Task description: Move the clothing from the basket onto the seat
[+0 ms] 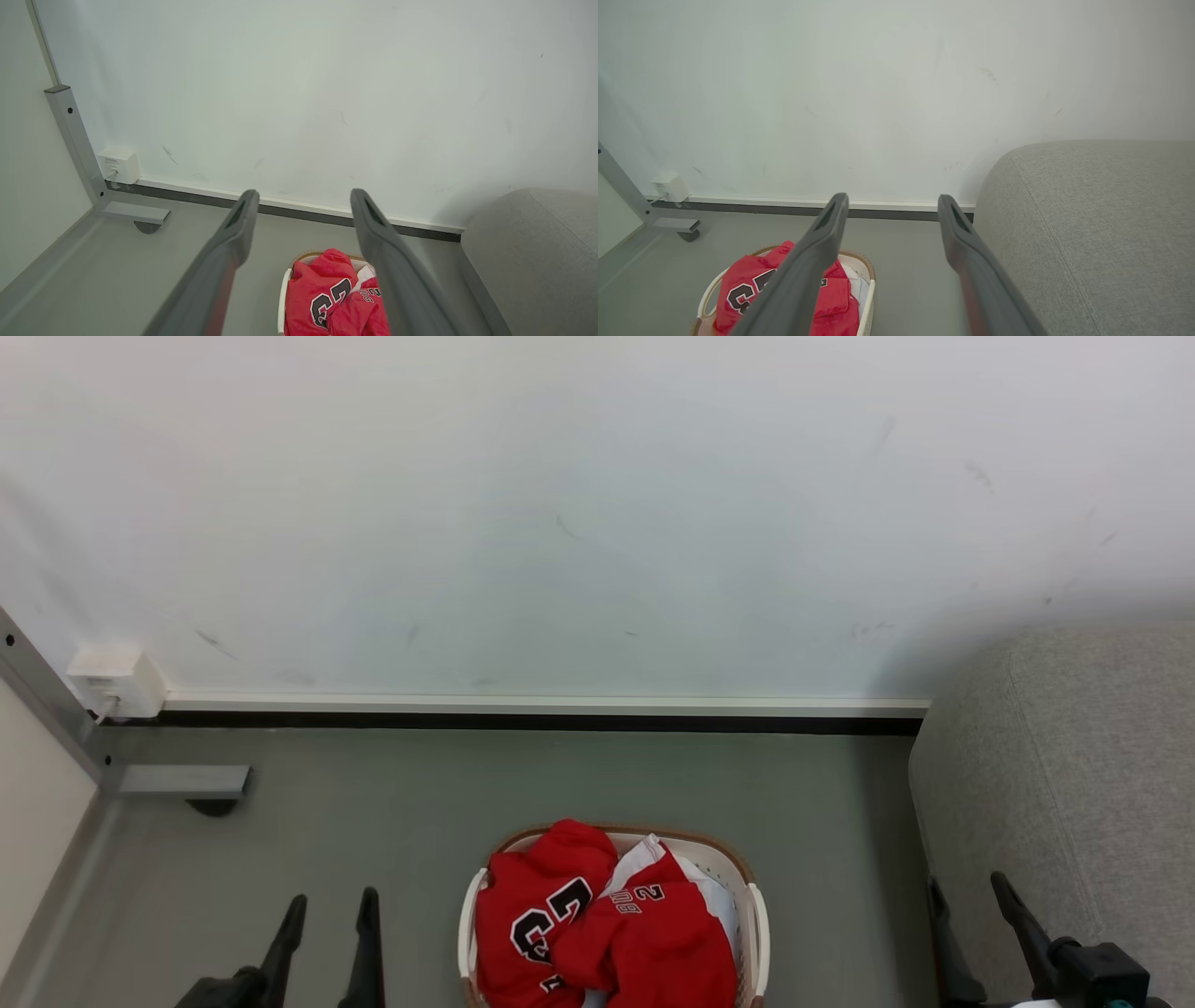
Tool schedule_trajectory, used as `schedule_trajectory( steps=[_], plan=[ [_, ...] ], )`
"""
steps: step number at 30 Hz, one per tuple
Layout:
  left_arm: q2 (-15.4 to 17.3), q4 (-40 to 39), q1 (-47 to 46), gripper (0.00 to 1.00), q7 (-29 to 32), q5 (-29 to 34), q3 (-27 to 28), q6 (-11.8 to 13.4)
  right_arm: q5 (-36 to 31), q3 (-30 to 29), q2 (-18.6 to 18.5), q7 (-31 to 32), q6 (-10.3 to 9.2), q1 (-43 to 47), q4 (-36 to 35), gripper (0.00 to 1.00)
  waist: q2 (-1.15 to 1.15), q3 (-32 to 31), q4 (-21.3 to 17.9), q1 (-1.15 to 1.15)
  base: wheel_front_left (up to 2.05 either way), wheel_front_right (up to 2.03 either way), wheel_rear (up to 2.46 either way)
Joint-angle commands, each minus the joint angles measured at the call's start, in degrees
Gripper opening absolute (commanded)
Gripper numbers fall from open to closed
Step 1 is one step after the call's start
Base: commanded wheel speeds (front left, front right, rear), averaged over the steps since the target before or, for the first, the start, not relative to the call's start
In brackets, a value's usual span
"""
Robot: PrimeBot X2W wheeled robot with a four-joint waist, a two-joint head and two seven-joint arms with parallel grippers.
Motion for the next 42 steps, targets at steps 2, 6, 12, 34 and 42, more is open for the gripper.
schedule_trajectory(
  steps=[2, 6, 12, 34, 42],
  plan=[
    [0.47, -0.05, 0.62, 1.0, -0.61, 2.03, -0.01, -0.35, -1.59, 0.37, -0.48, -0.65, -0.11, -0.64, 0.78, 1.0, 0.0, 0.03, 0.01, 0.0, 0.0, 0.0, 0.0],
    [0.48, -0.06, 0.81, 1.0, -1.05, 3.58, -0.18, -0.66, -2.3, 0.71, -0.5, -1.17, -0.11, -1.04, 1.54, 1.0, 0.0, 0.12, -0.02, 0.0, 0.0, 0.0, 0.0],
    [0.5, 0.39, 0.96, 1.0, -1.46, 4.94, -0.9, -1.84, -3.59, 0.83, -0.51, -1.59, -0.12, -1.08, 2.13, 1.0, 0.0, 0.23, -0.11, 0.0, 0.0, 0.0, 0.0],
    [0.48, 0.63, 1.16, 1.0, -1.44, 4.07, -0.73, -3.83, -2.68, 1.07, -0.49, -1.55, -0.12, -0.77, 2.0, 1.0, 0.0, 0.28, -0.15, 0.0, 0.0, 0.0, 0.0],
    [0.48, 0.74, 0.59, 1.0, -1.43, 3.79, -0.49, -3.88, -2.68, 1.13, -0.49, -1.55, -0.12, -1.27, 1.47, 1.0, 0.0, 1.54, -0.64, 0.0, 0.0, 0.0, 0.0]
  ],
)
